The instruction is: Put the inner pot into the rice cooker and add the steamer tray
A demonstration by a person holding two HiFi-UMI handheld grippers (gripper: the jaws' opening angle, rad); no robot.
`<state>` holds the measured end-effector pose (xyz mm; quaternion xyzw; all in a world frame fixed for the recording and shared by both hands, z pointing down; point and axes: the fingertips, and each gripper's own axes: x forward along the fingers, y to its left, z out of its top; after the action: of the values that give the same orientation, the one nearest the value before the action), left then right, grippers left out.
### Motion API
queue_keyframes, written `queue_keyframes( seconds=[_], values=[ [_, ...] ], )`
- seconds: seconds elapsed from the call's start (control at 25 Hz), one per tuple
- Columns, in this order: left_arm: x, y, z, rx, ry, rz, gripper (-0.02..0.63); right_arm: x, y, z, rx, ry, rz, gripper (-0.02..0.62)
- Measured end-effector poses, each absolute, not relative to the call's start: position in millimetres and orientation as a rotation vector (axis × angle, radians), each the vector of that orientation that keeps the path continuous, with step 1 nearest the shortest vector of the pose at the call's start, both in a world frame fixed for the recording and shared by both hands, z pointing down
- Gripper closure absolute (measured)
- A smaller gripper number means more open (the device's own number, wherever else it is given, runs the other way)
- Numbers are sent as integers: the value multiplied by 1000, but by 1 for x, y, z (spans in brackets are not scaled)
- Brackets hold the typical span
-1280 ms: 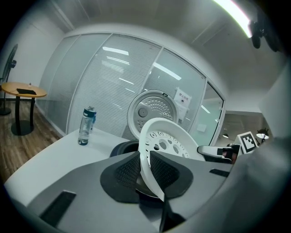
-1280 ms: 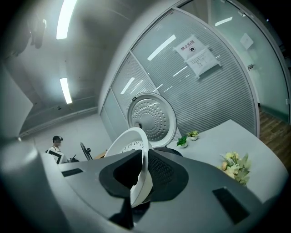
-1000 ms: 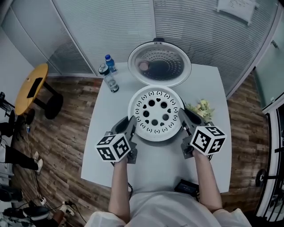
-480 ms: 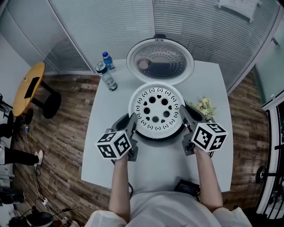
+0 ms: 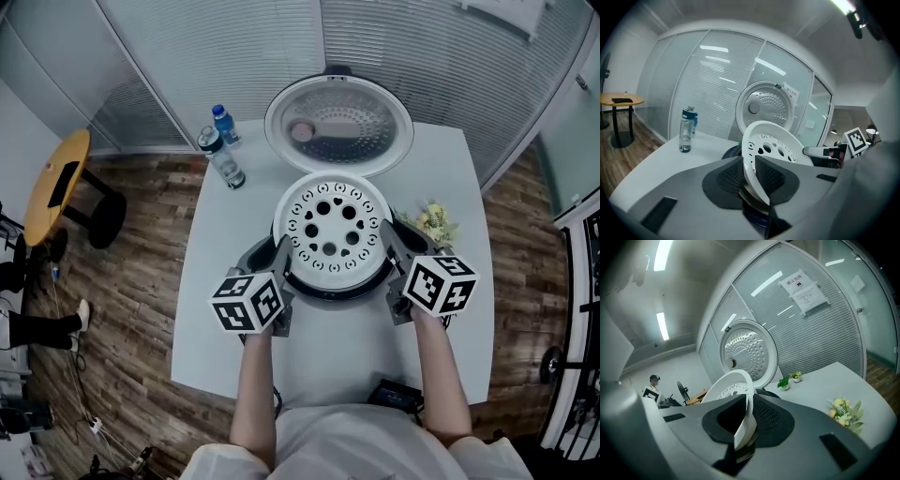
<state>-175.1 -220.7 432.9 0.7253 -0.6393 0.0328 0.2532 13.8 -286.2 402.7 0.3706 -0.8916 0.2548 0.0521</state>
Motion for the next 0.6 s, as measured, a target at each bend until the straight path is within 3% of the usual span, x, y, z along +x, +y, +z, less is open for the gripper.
queue_keyframes(
  seconds=[0.6],
  values=[
    [-176,-228,441,1993,-1799,290,513,9,-291,413,1127,-2650,633,537]
  ],
)
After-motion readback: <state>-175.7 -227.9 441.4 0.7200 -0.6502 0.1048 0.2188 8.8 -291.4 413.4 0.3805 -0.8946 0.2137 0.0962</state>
